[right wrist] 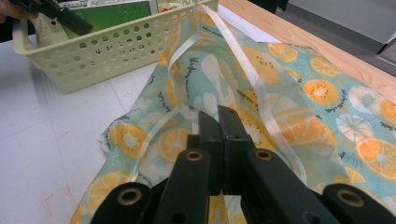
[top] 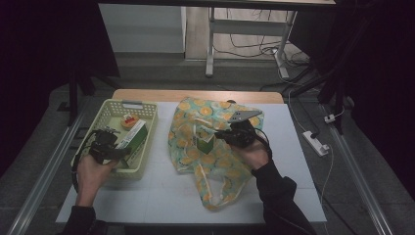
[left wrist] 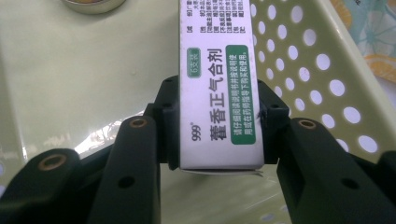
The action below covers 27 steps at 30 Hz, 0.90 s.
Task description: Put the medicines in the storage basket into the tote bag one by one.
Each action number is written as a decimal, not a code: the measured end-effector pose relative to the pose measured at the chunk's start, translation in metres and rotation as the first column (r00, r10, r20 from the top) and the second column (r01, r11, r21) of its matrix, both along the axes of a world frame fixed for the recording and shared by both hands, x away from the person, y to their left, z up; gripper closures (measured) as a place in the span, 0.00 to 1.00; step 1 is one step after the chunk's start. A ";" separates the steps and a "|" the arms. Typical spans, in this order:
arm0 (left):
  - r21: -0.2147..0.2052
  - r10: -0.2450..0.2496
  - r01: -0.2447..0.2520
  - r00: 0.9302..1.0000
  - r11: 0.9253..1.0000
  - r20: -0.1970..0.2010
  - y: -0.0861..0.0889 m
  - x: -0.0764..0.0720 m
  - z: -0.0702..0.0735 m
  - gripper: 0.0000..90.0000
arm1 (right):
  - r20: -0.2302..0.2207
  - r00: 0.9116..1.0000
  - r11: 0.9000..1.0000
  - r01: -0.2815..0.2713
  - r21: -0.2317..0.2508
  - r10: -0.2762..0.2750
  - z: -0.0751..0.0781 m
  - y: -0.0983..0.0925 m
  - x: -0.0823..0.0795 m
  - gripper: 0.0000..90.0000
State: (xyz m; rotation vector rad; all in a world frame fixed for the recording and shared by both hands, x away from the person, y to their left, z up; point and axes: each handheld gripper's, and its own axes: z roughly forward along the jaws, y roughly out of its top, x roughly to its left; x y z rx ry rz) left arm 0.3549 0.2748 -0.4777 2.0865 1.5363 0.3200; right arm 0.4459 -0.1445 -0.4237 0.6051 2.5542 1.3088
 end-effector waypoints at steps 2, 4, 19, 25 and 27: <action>-0.011 -0.008 0.008 1.000 1.000 0.006 0.001 0.000 0.002 0.68 | -0.001 1.000 1.000 0.001 -0.002 -0.001 0.000 0.000 0.000 0.99; -0.017 -0.009 0.009 1.000 1.000 0.023 0.002 -0.002 0.006 0.68 | -0.002 1.000 1.000 0.001 -0.002 -0.001 0.000 0.000 0.000 0.99; -0.082 -0.016 0.028 0.990 0.996 0.141 0.014 -0.024 0.048 0.69 | 0.003 1.000 1.000 0.003 0.002 -0.003 0.000 -0.001 0.000 0.99; -0.115 -0.050 0.072 0.982 0.991 0.183 0.010 -0.035 0.068 0.69 | 0.007 1.000 1.000 0.006 0.001 -0.006 0.001 -0.001 0.000 0.99; -0.117 -0.072 0.095 0.979 0.989 0.189 0.004 -0.037 0.072 0.69 | 0.009 1.000 1.000 0.006 0.001 -0.006 0.001 -0.001 0.000 0.99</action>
